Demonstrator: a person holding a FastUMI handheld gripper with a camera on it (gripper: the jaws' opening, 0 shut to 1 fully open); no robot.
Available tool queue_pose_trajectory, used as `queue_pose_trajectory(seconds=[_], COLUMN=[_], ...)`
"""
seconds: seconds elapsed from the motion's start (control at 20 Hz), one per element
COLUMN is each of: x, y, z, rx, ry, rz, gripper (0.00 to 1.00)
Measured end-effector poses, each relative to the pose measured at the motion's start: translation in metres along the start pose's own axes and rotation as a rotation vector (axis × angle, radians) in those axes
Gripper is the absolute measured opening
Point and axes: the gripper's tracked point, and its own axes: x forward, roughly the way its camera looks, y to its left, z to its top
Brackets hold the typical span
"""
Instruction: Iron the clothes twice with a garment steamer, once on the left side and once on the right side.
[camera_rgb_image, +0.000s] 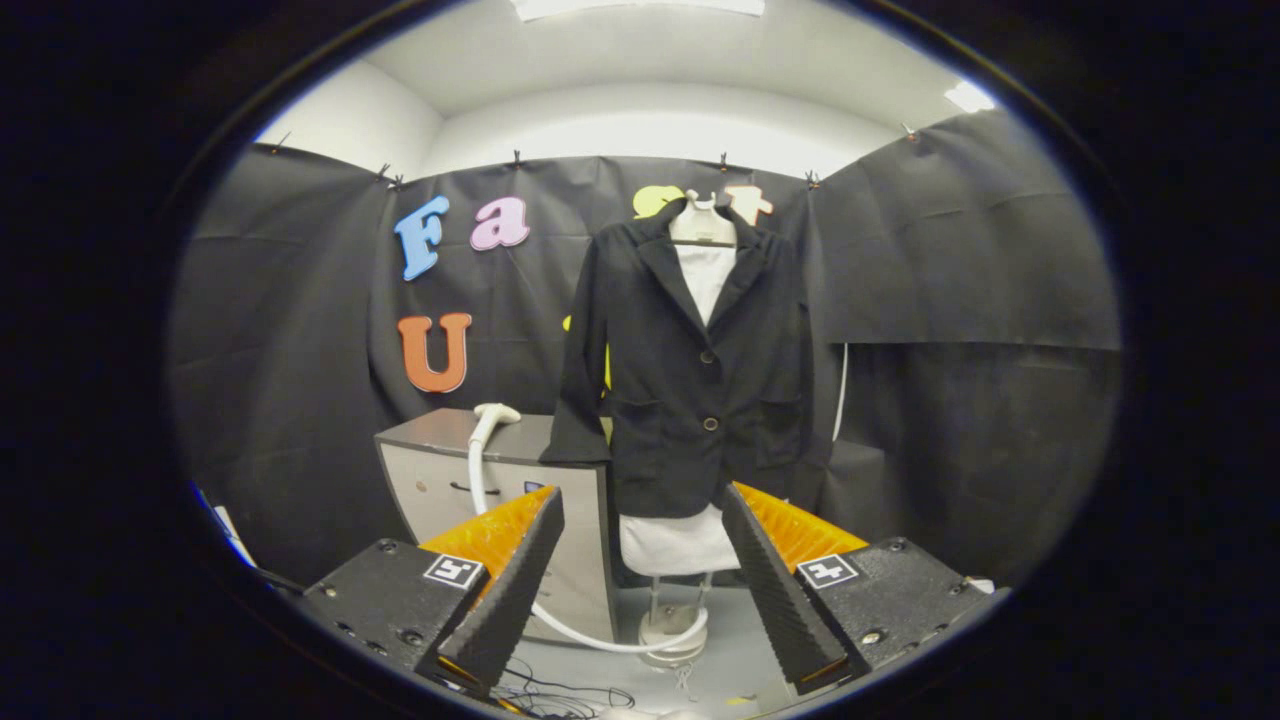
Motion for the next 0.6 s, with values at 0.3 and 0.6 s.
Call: queue_pose_trajectory(seconds=[0.3, 0.6], x=[0.015, 0.028], y=[0.024, 0.052], z=[-0.001, -0.004], rx=[0.001, -0.01], ry=[0.03, 0.078], rz=[0.09, 0.213], gripper=[0.99, 0.99])
